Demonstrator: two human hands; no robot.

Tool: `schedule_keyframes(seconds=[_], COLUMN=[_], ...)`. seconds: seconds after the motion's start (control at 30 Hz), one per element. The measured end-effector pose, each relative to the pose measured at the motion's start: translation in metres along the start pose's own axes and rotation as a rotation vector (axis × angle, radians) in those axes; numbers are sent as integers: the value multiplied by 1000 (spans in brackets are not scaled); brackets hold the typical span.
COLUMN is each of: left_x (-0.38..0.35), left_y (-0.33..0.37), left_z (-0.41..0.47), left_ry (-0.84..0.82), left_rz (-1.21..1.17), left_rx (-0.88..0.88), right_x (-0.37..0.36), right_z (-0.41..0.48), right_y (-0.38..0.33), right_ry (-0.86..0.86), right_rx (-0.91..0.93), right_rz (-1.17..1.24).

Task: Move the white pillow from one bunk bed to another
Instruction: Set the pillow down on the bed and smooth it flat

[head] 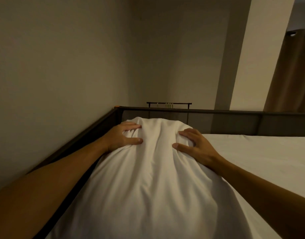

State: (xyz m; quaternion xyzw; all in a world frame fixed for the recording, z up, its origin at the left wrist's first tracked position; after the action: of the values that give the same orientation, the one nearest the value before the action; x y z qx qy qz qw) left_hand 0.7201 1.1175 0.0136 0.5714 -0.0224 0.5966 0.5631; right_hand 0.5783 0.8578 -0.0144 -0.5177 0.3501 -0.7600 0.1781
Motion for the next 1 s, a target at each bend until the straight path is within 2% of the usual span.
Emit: schedule_keyframes(seconds=[0.3, 0.63, 1.0], left_x=[-17, 23, 6], left_y=[-24, -16, -43], left_z=[-15, -18, -45], left_ry=[60, 76, 114], left_rz=[-68, -27, -81], left_rx=[-6, -36, 94], right_x=[-18, -20, -44], right_z=[-4, -2, -7], right_y=[10, -19, -16], right_ry=[-31, -12, -103], right_rx=[-31, 23, -41], right_rz=[-26, 35, -43])
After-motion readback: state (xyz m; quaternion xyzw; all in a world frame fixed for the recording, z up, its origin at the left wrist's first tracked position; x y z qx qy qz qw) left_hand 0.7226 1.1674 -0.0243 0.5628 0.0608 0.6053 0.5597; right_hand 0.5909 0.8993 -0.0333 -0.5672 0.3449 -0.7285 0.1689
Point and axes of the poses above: each hand's wrist, its own z-axis towards the middle knuckle, its own x-axis out of the back of the hand, y = z × x, the point moved 2 cm from there along z, towards the middle knuckle, and after that the axes turned 7 degrees about -x, right-handed, at the moved point
